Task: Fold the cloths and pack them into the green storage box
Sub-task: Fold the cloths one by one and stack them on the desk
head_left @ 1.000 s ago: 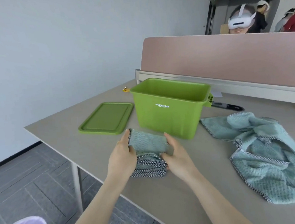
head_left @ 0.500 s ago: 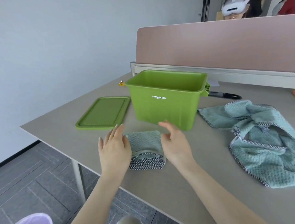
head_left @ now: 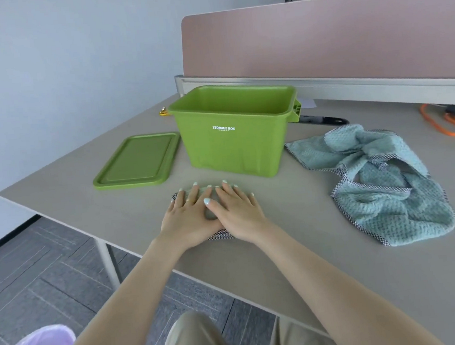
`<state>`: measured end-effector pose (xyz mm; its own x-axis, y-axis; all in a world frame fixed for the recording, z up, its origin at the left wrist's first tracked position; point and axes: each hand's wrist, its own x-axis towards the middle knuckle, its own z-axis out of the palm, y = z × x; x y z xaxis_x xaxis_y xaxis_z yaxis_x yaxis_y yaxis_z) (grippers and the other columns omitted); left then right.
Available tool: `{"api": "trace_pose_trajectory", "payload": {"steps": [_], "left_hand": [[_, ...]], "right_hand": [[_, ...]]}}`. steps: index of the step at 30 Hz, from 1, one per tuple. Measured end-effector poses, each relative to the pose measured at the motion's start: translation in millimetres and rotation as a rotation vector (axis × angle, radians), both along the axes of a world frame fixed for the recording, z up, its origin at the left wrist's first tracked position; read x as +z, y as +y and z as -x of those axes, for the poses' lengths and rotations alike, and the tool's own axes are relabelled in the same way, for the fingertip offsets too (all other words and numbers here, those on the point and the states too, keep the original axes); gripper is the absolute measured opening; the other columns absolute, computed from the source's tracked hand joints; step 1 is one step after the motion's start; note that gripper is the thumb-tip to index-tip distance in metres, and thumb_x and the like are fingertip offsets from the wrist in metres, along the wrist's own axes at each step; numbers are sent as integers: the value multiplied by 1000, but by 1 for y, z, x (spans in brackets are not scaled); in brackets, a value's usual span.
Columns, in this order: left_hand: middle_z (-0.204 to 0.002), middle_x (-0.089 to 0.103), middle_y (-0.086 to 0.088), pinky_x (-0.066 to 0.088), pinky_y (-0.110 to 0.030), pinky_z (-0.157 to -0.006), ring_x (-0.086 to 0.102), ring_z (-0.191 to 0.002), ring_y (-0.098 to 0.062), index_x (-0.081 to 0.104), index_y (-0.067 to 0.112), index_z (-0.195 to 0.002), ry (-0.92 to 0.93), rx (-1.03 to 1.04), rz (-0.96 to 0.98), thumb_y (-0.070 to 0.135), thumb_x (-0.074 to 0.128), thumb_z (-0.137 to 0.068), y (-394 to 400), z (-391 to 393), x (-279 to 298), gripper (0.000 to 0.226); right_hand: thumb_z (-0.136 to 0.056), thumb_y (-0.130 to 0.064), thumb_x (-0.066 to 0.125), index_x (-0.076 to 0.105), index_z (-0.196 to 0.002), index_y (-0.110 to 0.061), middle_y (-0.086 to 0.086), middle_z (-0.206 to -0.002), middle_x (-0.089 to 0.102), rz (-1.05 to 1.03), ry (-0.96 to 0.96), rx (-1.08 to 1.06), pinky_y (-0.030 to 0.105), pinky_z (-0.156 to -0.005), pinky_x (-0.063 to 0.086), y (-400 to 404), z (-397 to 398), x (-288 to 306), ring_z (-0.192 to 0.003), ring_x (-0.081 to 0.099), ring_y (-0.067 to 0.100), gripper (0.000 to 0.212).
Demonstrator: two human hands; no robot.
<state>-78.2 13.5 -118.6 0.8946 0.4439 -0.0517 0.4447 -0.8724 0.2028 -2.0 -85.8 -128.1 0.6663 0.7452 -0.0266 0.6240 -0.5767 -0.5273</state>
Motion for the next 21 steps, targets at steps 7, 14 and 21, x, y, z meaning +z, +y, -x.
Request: {"api": "trace_pose_trajectory", "payload": {"steps": [7, 14, 21], "left_hand": [[-160, 2, 4, 7, -40, -118, 2, -147, -26, 8, 35, -149, 25, 16, -16, 83, 34, -70, 7, -10, 0, 96], [-153, 30, 0, 1, -48, -116, 17, -144, -25, 30, 29, -143, -70, 47, -205, 70, 36, -80, 7, -21, -1, 75], [-136, 53, -8, 14, -41, -115, 37, -134, -23, 53, 16, -126, -455, -133, -93, 30, 55, -86, -66, -29, 5, 43]], "right_hand": [[-98, -38, 35, 35, -142, -18, 3, -156, 22, -267, 105, -86, 40, -117, 7, -35, -12, 1, -144, 17, 17, 49], [-87, -21, 56, 48, -132, -15, 6, -146, 40, -267, -291, -441, 40, -114, 22, -129, -54, 3, -137, 31, 27, 47], [-85, -41, 50, 41, -131, -11, 9, -138, 42, 167, -269, -755, 53, -112, 17, -185, -74, 5, -133, 30, 32, 56]]}}
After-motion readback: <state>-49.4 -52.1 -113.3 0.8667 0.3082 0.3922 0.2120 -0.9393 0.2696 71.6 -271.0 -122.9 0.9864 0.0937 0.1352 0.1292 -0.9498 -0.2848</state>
